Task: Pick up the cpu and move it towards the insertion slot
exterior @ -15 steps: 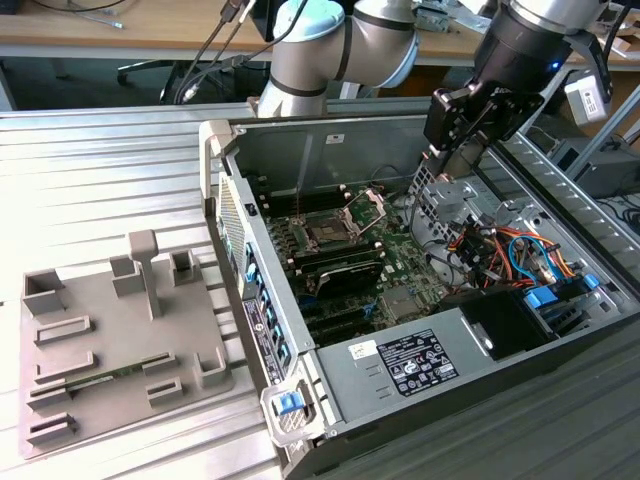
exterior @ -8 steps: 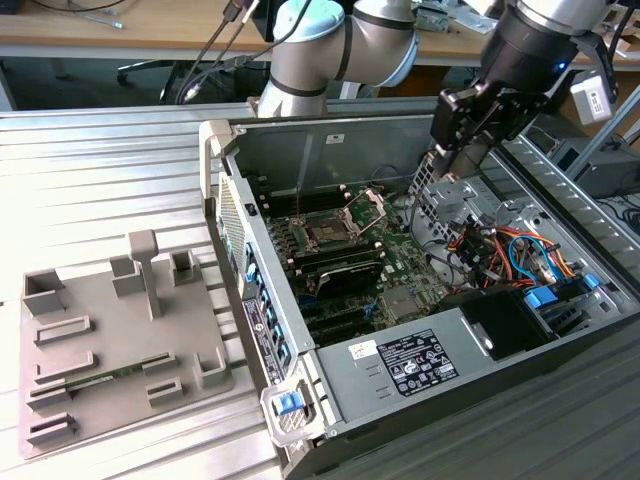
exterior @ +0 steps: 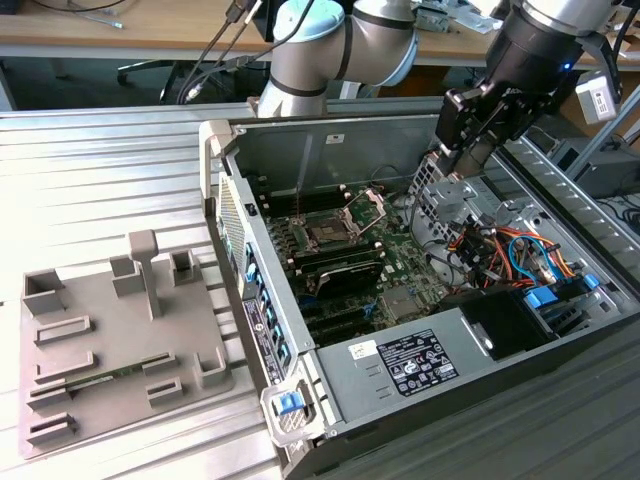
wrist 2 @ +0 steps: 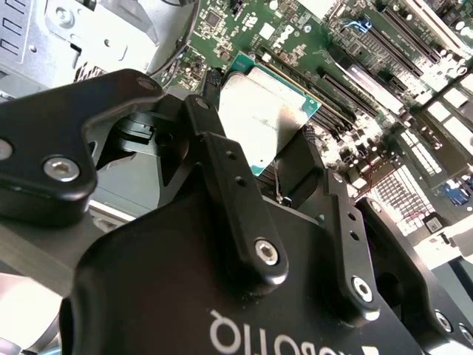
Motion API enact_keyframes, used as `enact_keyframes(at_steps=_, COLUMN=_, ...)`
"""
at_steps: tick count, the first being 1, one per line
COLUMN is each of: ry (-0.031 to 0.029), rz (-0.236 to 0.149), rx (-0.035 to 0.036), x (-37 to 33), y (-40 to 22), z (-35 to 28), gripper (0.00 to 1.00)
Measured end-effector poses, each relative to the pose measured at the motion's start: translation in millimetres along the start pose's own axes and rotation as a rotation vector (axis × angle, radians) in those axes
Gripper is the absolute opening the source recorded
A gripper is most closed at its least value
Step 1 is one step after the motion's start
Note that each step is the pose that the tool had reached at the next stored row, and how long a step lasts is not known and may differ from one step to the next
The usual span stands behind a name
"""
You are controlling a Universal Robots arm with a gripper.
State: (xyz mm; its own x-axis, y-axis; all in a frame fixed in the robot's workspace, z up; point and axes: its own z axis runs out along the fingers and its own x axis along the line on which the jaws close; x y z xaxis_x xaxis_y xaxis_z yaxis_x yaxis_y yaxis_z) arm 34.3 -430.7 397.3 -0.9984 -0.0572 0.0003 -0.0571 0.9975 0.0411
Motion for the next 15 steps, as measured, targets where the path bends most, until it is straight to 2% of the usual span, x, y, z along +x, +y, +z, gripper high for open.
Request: enact_keyframes(at_steps=15, ry=0.0, rz=0.0, rx=0.0, x=-12.9, y=0.9, z=1.3, gripper=0.55)
